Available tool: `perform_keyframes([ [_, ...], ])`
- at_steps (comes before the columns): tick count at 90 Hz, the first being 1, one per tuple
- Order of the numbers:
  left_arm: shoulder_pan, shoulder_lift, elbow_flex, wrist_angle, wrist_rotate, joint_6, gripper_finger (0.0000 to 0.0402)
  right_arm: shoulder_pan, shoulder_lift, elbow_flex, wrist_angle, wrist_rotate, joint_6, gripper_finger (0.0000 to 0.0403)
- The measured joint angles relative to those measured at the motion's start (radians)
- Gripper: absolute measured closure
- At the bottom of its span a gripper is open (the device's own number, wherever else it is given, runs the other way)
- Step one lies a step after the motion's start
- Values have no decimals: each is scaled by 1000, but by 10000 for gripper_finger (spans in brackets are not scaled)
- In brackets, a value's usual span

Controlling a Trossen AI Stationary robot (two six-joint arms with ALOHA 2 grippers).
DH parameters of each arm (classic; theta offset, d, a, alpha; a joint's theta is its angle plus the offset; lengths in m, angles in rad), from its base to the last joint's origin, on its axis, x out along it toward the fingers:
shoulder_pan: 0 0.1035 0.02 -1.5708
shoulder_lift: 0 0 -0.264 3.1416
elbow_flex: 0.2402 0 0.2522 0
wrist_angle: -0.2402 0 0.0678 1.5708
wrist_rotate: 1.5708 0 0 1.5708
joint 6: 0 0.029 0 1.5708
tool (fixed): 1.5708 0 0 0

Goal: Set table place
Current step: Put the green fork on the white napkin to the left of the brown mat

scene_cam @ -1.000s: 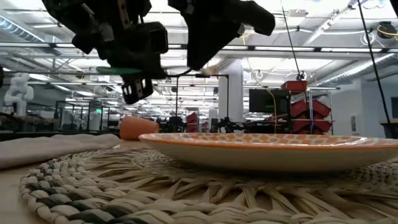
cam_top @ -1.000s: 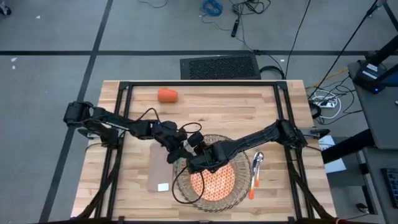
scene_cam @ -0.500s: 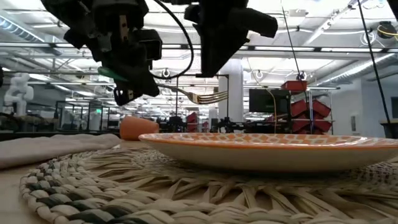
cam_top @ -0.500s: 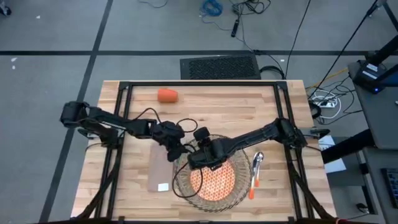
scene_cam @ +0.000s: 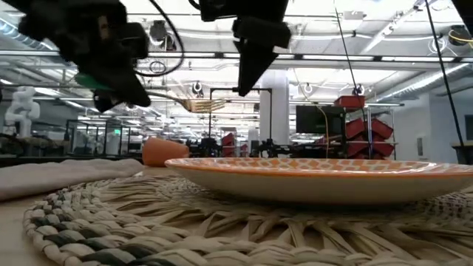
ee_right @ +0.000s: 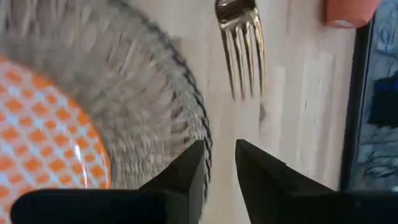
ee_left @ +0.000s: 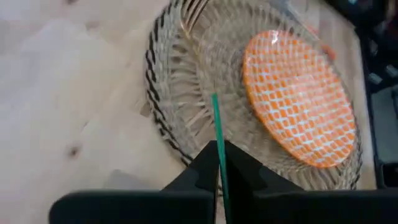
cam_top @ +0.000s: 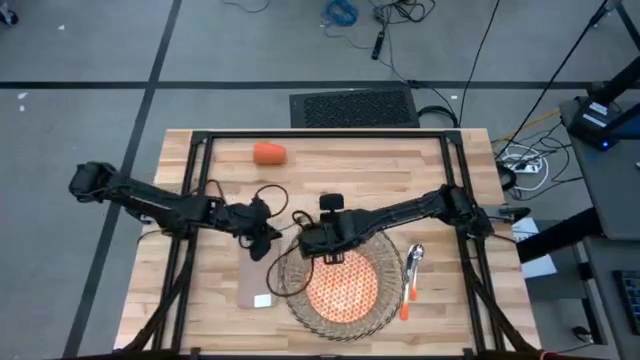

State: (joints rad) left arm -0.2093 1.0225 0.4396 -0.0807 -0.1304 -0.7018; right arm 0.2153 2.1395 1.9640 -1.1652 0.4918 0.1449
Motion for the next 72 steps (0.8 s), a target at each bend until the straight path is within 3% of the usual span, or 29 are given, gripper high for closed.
perform_keyframes([
  [13,-70,-61,-71,7,-122,-75,401,-6,0,0,84,-37,28,323],
  [37,-213,-120,-204,201,-321,-180,401,-16,-2,-55,336,-174,40,323],
  [48,-294,-119,-236,262,-395,-287,401,-19,-3,-138,494,-216,84,323],
  [72,-465,-95,-238,294,-689,-367,401,-42,-2,-355,976,-345,199,323],
])
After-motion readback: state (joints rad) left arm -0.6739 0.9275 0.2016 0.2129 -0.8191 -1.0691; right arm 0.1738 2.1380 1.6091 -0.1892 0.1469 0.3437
